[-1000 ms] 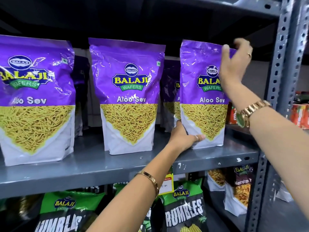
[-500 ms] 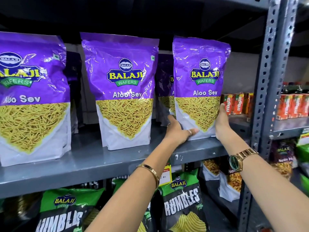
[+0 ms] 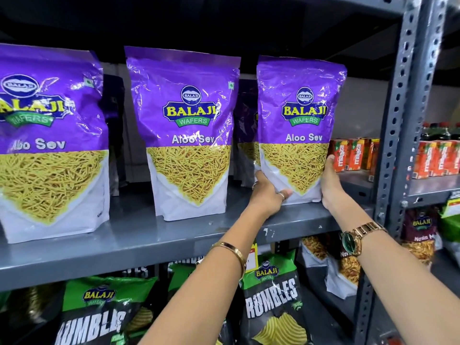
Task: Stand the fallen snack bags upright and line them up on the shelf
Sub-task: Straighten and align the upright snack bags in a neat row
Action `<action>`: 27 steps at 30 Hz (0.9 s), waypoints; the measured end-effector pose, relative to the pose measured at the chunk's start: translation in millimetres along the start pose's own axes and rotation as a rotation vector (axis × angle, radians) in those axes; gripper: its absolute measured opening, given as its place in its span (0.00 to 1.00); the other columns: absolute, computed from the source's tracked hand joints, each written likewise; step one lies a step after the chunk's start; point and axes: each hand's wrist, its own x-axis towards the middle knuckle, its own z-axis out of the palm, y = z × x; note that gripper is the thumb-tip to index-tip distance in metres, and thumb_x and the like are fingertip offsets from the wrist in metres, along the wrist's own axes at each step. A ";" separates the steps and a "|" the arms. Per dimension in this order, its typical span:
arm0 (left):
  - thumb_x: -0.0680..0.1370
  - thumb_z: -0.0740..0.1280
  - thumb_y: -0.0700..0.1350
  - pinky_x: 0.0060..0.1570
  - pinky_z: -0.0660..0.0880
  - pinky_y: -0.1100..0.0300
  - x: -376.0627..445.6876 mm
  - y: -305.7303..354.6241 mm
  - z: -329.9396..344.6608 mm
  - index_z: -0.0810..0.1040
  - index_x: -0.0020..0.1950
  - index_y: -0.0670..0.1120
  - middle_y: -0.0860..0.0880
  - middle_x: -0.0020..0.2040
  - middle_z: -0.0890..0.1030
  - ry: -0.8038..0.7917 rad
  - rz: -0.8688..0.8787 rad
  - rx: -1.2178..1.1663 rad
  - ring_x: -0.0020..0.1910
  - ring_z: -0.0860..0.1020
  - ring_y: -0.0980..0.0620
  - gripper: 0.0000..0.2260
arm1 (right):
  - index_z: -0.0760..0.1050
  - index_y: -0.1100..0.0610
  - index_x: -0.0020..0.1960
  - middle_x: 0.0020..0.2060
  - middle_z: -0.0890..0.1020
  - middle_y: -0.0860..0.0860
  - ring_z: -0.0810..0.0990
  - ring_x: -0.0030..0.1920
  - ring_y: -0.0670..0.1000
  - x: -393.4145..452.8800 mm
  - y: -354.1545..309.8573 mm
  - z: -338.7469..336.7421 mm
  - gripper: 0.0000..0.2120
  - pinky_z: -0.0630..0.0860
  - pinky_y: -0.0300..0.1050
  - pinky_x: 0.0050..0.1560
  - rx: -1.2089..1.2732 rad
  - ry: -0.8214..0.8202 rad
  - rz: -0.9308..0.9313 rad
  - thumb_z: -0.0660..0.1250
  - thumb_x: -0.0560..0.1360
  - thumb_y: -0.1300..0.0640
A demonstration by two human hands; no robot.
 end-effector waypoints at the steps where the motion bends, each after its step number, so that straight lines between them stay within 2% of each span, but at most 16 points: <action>1: 0.76 0.66 0.48 0.58 0.66 0.55 -0.6 -0.2 0.2 0.49 0.70 0.40 0.38 0.70 0.63 0.001 -0.002 -0.003 0.67 0.66 0.40 0.32 | 0.68 0.53 0.67 0.68 0.73 0.55 0.71 0.67 0.56 -0.2 0.5 -0.3 0.30 0.64 0.55 0.71 -0.013 0.002 0.009 0.44 0.76 0.36; 4: 0.75 0.67 0.48 0.56 0.65 0.58 -4.4 1.7 -0.5 0.52 0.69 0.40 0.39 0.69 0.65 0.064 0.013 -0.082 0.66 0.66 0.41 0.32 | 0.70 0.54 0.64 0.64 0.75 0.58 0.72 0.63 0.60 -3.4 2.8 1.1 0.30 0.67 0.54 0.65 -0.228 0.173 -0.087 0.42 0.77 0.37; 5: 0.74 0.67 0.48 0.57 0.64 0.59 -6.5 3.2 -1.9 0.54 0.69 0.41 0.39 0.68 0.66 0.129 0.037 -0.122 0.66 0.66 0.41 0.31 | 0.71 0.56 0.61 0.60 0.77 0.60 0.74 0.60 0.61 -7.4 2.6 2.1 0.28 0.69 0.50 0.59 -0.300 0.289 -0.194 0.43 0.78 0.39; 7: 0.75 0.66 0.46 0.59 0.64 0.59 -15.0 5.8 -7.4 0.57 0.70 0.41 0.39 0.67 0.68 0.332 0.144 -0.131 0.66 0.67 0.42 0.28 | 0.71 0.60 0.55 0.52 0.78 0.61 0.76 0.53 0.61 -22.4 -2.1 6.6 0.22 0.63 0.43 0.45 -0.367 0.453 -0.482 0.47 0.79 0.45; 8: 0.76 0.65 0.45 0.59 0.63 0.61 -21.5 6.8 -11.4 0.59 0.70 0.40 0.39 0.67 0.70 0.444 0.221 -0.118 0.65 0.68 0.43 0.26 | 0.71 0.61 0.54 0.51 0.78 0.61 0.75 0.51 0.60 -31.7 -5.4 9.4 0.19 0.62 0.42 0.44 -0.394 0.467 -0.635 0.50 0.79 0.48; 10: 0.76 0.63 0.41 0.59 0.62 0.66 -34.9 8.6 -20.9 0.65 0.67 0.39 0.39 0.66 0.73 0.622 0.374 -0.104 0.64 0.71 0.43 0.21 | 0.71 0.64 0.53 0.51 0.77 0.63 0.75 0.51 0.60 -46.8 -8.2 17.2 0.14 0.68 0.46 0.47 -0.472 0.409 -0.868 0.54 0.79 0.54; 12: 0.75 0.62 0.37 0.64 0.59 0.69 -47.8 6.1 -34.4 0.70 0.63 0.36 0.37 0.65 0.73 0.756 0.489 -0.068 0.66 0.70 0.41 0.17 | 0.72 0.67 0.51 0.49 0.77 0.65 0.75 0.50 0.62 -63.0 -7.4 31.6 0.11 0.70 0.52 0.51 -0.502 0.332 -0.971 0.57 0.77 0.60; 13: 0.75 0.61 0.36 0.67 0.58 0.67 -53.1 3.3 -42.6 0.71 0.62 0.34 0.35 0.65 0.72 0.815 0.526 -0.034 0.67 0.69 0.39 0.16 | 0.73 0.68 0.50 0.47 0.78 0.65 0.75 0.49 0.62 -72.1 -6.9 41.6 0.09 0.70 0.51 0.51 -0.485 0.301 -0.993 0.58 0.76 0.62; 14: 0.74 0.61 0.35 0.70 0.58 0.61 -56.5 0.6 -50.5 0.71 0.61 0.33 0.34 0.65 0.72 0.871 0.543 0.004 0.69 0.67 0.38 0.15 | 0.73 0.68 0.49 0.46 0.78 0.65 0.75 0.48 0.62 -80.5 -6.9 52.7 0.08 0.70 0.50 0.50 -0.461 0.274 -1.003 0.59 0.75 0.63; 16: 0.73 0.63 0.35 0.72 0.56 0.47 -62.8 -6.9 -69.6 0.70 0.62 0.34 0.35 0.68 0.69 0.963 0.504 0.098 0.71 0.63 0.38 0.17 | 0.74 0.67 0.49 0.46 0.78 0.64 0.76 0.47 0.62 -96.4 -7.3 77.3 0.08 0.70 0.50 0.50 -0.418 0.218 -0.999 0.60 0.74 0.64; 19: 0.74 0.64 0.42 0.72 0.48 0.42 -70.7 -19.9 -95.8 0.64 0.68 0.37 0.38 0.73 0.62 1.011 0.356 0.207 0.74 0.56 0.39 0.24 | 0.74 0.66 0.51 0.49 0.77 0.63 0.76 0.50 0.62 -111.5 -7.1 111.2 0.10 0.71 0.52 0.53 -0.372 0.098 -0.937 0.61 0.73 0.62; 21: 0.74 0.64 0.48 0.71 0.47 0.39 -75.4 -30.2 -110.6 0.58 0.72 0.39 0.41 0.76 0.56 1.002 0.231 0.236 0.75 0.51 0.41 0.30 | 0.73 0.64 0.55 0.52 0.77 0.61 0.77 0.51 0.61 -117.6 -3.1 130.6 0.12 0.71 0.49 0.53 -0.321 0.004 -0.804 0.62 0.75 0.58; 23: 0.73 0.67 0.52 0.72 0.49 0.42 -78.8 -40.3 -123.2 0.52 0.73 0.39 0.40 0.76 0.52 0.949 0.151 0.209 0.76 0.49 0.42 0.37 | 0.69 0.61 0.60 0.54 0.77 0.58 0.76 0.56 0.59 -119.6 3.3 147.6 0.17 0.67 0.40 0.49 -0.249 -0.098 -0.539 0.62 0.76 0.52; 24: 0.72 0.69 0.52 0.72 0.50 0.45 -79.8 -43.9 -127.7 0.50 0.74 0.38 0.39 0.76 0.50 0.898 0.142 0.154 0.76 0.48 0.42 0.40 | 0.67 0.61 0.63 0.57 0.77 0.58 0.75 0.59 0.58 -119.3 6.3 154.1 0.21 0.67 0.40 0.50 -0.210 -0.156 -0.381 0.61 0.76 0.49; 25: 0.70 0.71 0.51 0.72 0.49 0.50 -80.5 -46.7 -131.6 0.48 0.74 0.38 0.37 0.76 0.49 0.840 0.139 0.074 0.76 0.48 0.42 0.43 | 0.66 0.61 0.64 0.60 0.76 0.59 0.74 0.61 0.57 -117.2 9.5 158.8 0.23 0.67 0.43 0.55 -0.170 -0.213 -0.252 0.61 0.76 0.47; 27: 0.69 0.73 0.49 0.69 0.49 0.59 -81.3 -52.3 -138.8 0.47 0.73 0.37 0.36 0.75 0.49 0.736 0.101 -0.089 0.75 0.48 0.42 0.45 | 0.66 0.62 0.66 0.64 0.74 0.60 0.72 0.65 0.57 -114.0 13.5 164.8 0.25 0.67 0.50 0.66 -0.087 -0.291 -0.143 0.60 0.76 0.46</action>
